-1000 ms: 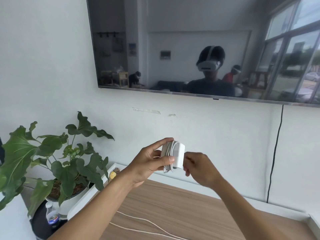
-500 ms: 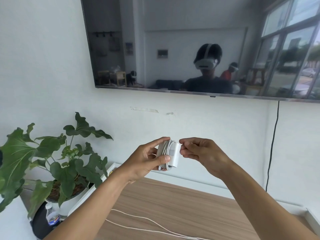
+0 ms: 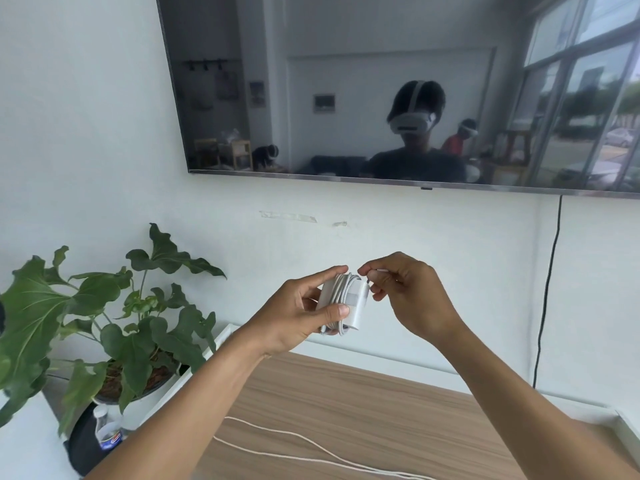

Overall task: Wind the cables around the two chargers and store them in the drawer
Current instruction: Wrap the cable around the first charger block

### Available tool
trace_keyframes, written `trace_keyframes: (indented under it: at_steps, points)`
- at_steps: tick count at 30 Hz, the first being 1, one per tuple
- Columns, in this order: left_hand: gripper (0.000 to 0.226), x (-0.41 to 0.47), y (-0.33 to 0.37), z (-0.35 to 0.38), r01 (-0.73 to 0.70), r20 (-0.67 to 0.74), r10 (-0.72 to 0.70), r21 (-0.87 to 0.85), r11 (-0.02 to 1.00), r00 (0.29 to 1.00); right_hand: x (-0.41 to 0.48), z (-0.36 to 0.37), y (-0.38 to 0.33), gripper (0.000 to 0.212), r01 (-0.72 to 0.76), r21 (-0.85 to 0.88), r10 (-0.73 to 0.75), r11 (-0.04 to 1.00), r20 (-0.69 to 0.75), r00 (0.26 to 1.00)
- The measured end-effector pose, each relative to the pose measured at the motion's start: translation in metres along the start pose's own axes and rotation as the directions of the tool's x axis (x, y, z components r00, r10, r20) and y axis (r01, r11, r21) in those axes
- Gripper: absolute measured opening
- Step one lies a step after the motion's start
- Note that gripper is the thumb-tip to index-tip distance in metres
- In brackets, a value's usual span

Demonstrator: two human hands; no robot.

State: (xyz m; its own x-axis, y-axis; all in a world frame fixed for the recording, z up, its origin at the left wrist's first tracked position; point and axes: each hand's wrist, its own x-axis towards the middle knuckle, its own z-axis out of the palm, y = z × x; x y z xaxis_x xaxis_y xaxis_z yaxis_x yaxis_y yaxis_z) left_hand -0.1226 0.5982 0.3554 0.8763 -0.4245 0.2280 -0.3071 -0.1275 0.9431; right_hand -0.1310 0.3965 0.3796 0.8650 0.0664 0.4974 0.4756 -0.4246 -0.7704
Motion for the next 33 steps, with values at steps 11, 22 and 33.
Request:
trace_keyframes:
  at_steps: [11, 22, 33]
  points:
    - [0.059, 0.001, 0.003, -0.001, 0.088, 0.092, -0.088, 0.000, 0.996, 0.992, 0.007, 0.000, 0.009, 0.012, -0.104, 0.323, 0.100, 0.941, 0.031, 0.995]
    - [0.048, -0.005, 0.016, -0.017, 0.153, 0.237, -0.141, -0.033, 0.988, 0.961, 0.012, -0.001, -0.003, 0.031, 0.024, 0.235, -0.095, 0.972, 0.297, 0.950]
    - [0.050, -0.009, 0.012, -0.023, 0.185, 0.304, -0.195, 0.060, 0.981, 0.932, 0.010, -0.008, -0.004, 0.019, 0.127, 0.108, -0.163, 0.986, 0.461, 0.872]
